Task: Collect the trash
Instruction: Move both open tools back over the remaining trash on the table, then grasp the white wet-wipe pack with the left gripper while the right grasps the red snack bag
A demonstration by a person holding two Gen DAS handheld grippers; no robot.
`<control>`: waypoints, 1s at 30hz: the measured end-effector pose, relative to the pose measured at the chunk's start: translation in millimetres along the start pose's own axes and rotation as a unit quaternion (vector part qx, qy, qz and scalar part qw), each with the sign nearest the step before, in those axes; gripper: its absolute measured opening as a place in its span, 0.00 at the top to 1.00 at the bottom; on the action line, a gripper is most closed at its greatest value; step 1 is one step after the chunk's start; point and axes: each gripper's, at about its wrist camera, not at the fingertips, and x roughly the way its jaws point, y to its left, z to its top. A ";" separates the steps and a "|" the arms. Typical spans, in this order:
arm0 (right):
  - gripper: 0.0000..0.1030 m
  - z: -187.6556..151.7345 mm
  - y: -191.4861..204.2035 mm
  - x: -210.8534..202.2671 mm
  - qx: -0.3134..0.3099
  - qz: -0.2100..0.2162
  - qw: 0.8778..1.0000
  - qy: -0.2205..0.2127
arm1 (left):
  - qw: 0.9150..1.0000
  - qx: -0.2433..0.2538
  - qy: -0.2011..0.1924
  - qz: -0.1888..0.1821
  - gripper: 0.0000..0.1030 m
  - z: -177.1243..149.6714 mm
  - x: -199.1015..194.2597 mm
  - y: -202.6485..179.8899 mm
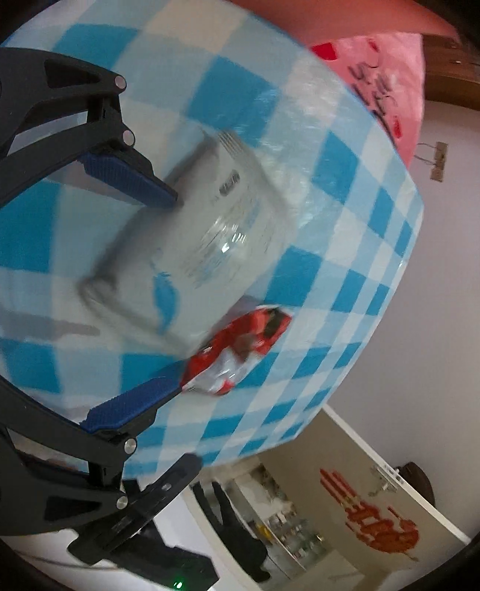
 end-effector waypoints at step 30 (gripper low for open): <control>0.32 24.9 61.4 92.7 -0.112 0.071 0.987 0.088 | 0.984 0.128 -0.006 0.125 0.18 16.8 36.5 -22.3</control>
